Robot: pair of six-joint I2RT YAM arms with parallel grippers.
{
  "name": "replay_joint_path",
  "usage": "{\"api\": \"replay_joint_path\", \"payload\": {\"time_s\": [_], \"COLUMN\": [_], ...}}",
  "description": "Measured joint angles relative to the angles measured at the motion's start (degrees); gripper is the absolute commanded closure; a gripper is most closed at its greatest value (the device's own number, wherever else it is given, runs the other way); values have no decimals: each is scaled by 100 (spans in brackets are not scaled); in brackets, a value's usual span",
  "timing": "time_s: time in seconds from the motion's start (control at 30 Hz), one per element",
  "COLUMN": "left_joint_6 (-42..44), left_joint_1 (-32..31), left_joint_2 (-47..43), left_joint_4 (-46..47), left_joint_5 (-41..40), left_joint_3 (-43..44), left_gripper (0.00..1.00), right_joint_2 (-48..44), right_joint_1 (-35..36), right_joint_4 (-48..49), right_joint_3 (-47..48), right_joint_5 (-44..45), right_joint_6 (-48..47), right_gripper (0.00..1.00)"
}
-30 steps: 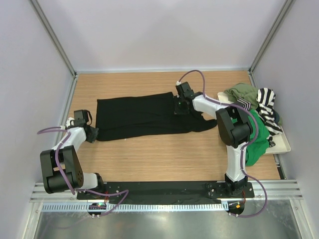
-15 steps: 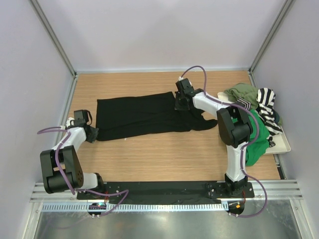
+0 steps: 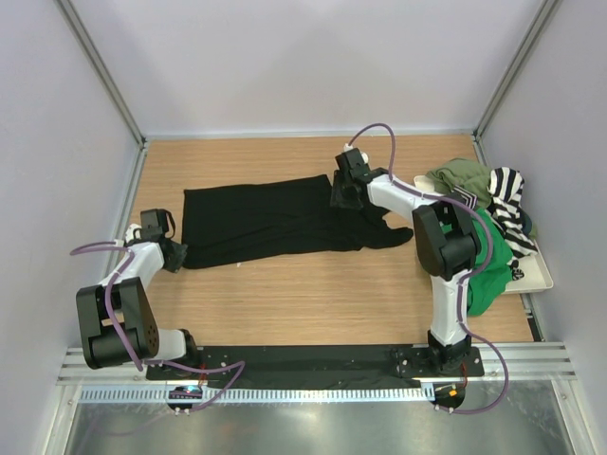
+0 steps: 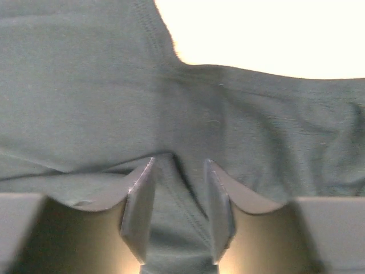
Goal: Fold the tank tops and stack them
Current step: Fold the tank top
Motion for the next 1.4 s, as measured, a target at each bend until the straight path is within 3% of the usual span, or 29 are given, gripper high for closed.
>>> {"api": "replay_joint_path", "payload": {"time_s": [0.2,0.43,0.67,0.9,1.4], "left_joint_6": [7,101,122,122,125], "left_joint_1": [0,0,0,0,0], "left_joint_2": [0,-2,0,0,0], "left_joint_4": [-57,-92,-111,-120,-122], "left_joint_5": [-7,-50,-55,-61,-70], "left_joint_3": [11,13,55,96,96], "left_gripper": [100,100,100,100,100], "right_joint_2": [-306,-1646,-2553,-2583,-2055], "right_joint_1": [-22,-2,203,229,243], "right_joint_4": [68,-122,-105,11,564], "right_joint_3": [-516,-1565,-2494,-3130,-3084], "right_joint_5": [59,-61,-157,-254,-55], "right_joint_6": [-33,-181,-157,286,1034], "right_gripper": [47,50,47,46,51]}}
